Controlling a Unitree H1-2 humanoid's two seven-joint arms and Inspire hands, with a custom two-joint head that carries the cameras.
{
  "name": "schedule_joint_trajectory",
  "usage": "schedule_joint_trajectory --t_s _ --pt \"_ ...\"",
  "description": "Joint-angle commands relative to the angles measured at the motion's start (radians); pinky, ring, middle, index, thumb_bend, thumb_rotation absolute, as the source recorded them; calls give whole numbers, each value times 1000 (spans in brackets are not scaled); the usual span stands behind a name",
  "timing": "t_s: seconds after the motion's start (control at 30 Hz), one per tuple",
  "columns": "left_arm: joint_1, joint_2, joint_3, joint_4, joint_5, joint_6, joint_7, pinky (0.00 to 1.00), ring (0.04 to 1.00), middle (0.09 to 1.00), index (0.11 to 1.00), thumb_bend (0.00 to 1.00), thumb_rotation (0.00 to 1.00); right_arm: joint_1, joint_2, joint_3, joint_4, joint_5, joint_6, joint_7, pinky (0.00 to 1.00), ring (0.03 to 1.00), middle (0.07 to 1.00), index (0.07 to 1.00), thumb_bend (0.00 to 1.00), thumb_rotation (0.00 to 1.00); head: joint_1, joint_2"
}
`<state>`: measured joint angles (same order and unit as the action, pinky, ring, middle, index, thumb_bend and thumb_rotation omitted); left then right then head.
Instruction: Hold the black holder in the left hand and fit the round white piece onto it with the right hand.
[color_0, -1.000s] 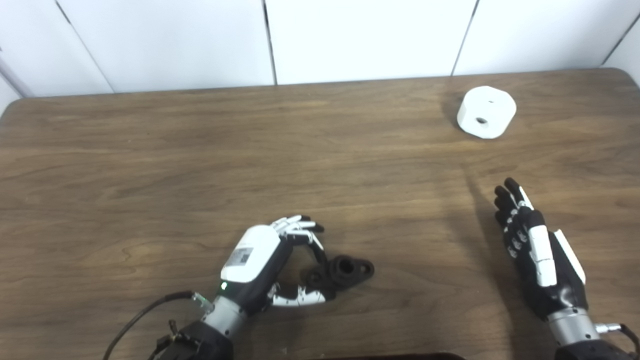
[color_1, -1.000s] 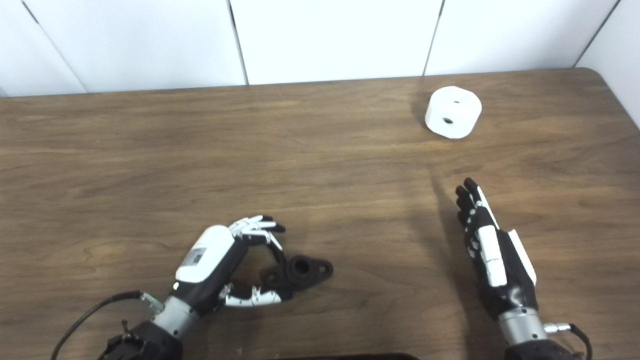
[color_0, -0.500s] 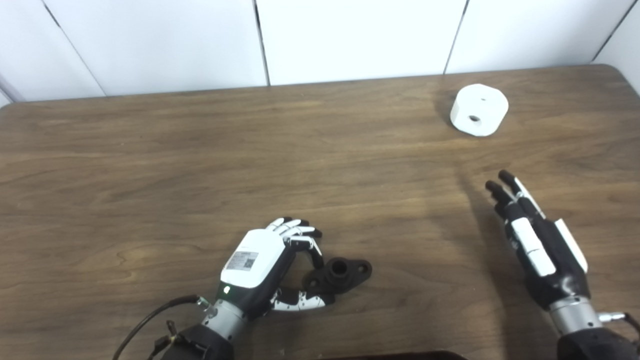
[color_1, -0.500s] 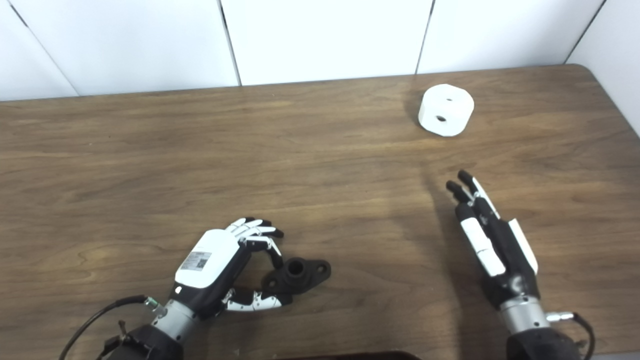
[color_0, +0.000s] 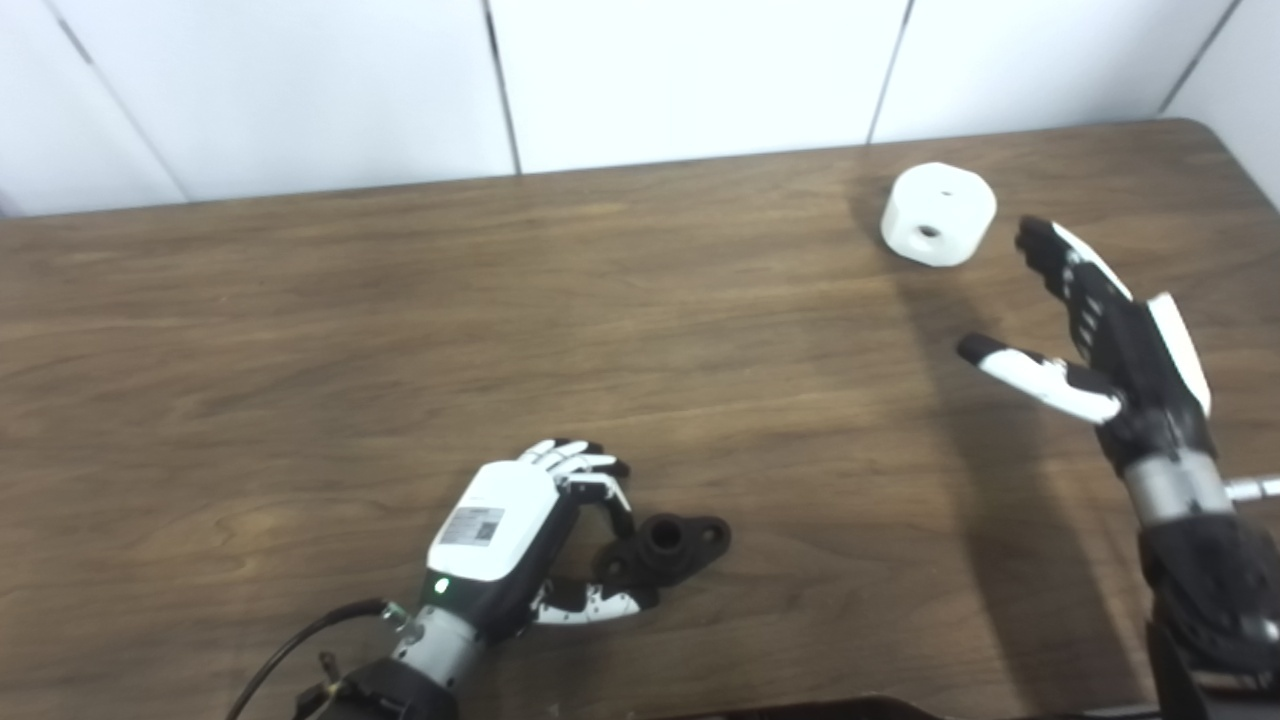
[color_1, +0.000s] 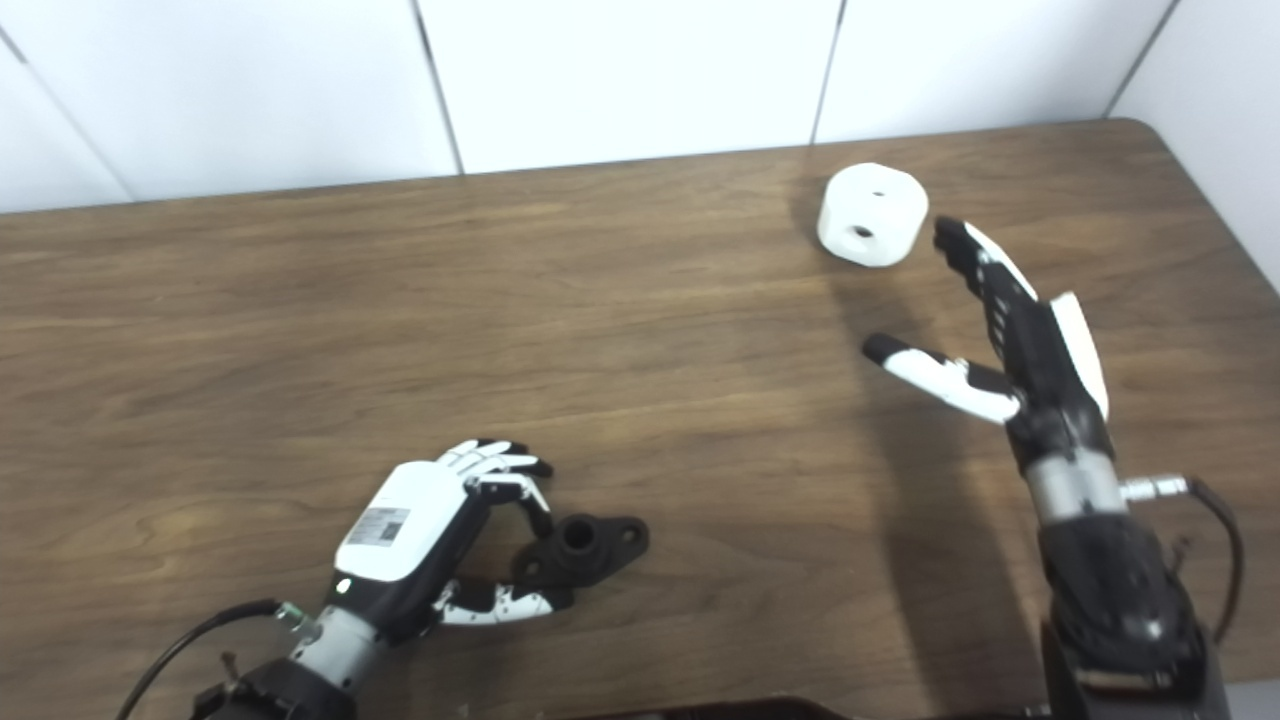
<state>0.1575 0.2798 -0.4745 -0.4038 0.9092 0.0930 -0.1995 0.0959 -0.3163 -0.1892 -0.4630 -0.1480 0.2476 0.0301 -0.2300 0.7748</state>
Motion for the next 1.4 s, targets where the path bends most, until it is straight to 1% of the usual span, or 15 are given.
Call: schedule_joint_trajectory --t_s 0.0,0.1,0.13,0.2,0.27,0.3,0.43,0.57,0.7,0.77,0.8,0.93,1.03,1.23,1.37 --pt "43 30 12 42 19 26 -51 868 851 786 487 520 48 -58 -38 -4 -1 -46 9 -4 904 916 896 877 797 321 -9 -6" --pt "47 32 21 42 15 16 -54 864 848 785 487 520 48 -114 -62 6 22 -102 52 -4 913 922 905 869 848 326 -26 -21" --pt "47 32 23 44 13 13 -54 863 848 785 487 520 48 -127 -68 9 30 -119 59 -5 890 910 898 866 867 335 -28 -22" --pt "50 33 31 46 3 4 -55 863 848 786 487 520 48 -185 -92 20 68 -158 69 -4 851 887 886 866 886 343 -38 -35" --pt "53 33 37 49 -3 -2 -55 863 849 787 487 520 48 -231 -107 27 101 -183 74 -3 845 880 883 864 890 335 -45 -42" --pt "55 35 40 51 -5 -4 -55 867 851 789 487 520 48 -259 -115 33 124 -200 75 -4 881 897 889 861 888 333 -53 -49" --pt "57 39 48 63 -9 -16 -48 872 852 790 487 520 48 -332 -136 52 193 -243 80 -8 915 920 902 856 887 334 -67 -62" --pt "59 41 55 87 -6 -42 -29 872 850 789 487 520 48 -413 -161 81 289 -275 81 -1 913 925 908 850 885 337 -85 -84" --pt "61 42 59 99 -5 -50 -24 875 852 789 487 520 49 -488 -195 128 383 -313 92 19 926 946 920 848 895 342 -95 -98" --pt "62 42 60 103 -5 -54 -22 879 854 790 487 520 49 -518 -206 147 421 -328 97 27 908 947 922 840 900 335 -95 -98" --pt "64 42 61 105 -4 -55 -21 882 856 791 487 520 49 -532 -210 159 443 -336 96 30 899 947 922 837 899 332 -100 -107" --pt "67 41 61 109 6 -57 -20 886 860 794 487 520 49 -579 -226 204 520 -363 87 45 879 953 929 836 902 317 -104 -112" --pt "69 38 61 111 6 -56 -18 887 861 793 487 520 49 -598 -234 225 552 -373 85 58 873 953 933 831 916 298 -103 -113" --pt "70 37 58 108 11 -55 -22 895 865 796 488 520 49 -627 -246 258 597 -388 107 90 858 953 923 820 946 289 -100 -117" --pt "69 36 58 109 9 -56 -21 895 864 796 488 520 49 -643 -248 271 621 -388 135 115 867 960 926 823 957 277 -97 -118"
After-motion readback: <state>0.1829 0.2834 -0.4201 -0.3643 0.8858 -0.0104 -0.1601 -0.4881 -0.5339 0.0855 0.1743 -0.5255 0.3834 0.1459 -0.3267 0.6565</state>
